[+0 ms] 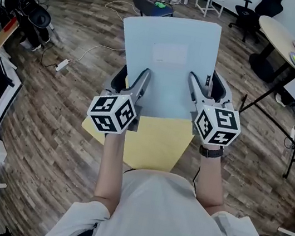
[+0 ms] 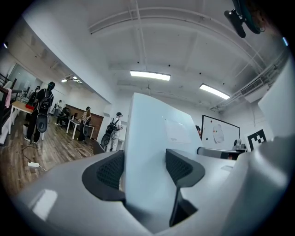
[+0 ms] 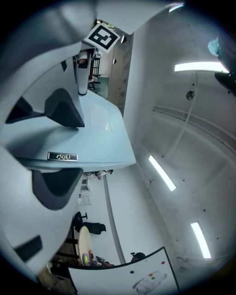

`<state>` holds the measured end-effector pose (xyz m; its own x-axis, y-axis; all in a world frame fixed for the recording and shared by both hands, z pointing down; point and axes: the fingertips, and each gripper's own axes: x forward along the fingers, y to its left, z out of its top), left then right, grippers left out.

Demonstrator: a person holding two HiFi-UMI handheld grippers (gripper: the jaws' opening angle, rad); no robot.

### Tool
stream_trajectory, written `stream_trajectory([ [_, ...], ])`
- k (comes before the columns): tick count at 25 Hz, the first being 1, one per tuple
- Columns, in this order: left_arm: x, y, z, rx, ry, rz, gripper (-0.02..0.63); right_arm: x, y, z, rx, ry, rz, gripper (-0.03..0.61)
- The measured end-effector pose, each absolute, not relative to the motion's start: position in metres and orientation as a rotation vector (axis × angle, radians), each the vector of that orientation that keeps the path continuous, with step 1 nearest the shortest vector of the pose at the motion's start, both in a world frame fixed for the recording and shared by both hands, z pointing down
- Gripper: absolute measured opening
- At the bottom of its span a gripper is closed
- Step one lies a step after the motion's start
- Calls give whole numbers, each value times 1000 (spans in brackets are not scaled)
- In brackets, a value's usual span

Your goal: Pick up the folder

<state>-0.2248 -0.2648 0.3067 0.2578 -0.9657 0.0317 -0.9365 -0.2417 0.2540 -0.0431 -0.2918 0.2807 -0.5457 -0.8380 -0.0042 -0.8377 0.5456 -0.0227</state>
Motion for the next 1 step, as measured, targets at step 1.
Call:
stream_trajectory([
  [1,-225,-266,308,2305,-1773,-193,288,-43,-293,281,-1496,2750,-27,296],
])
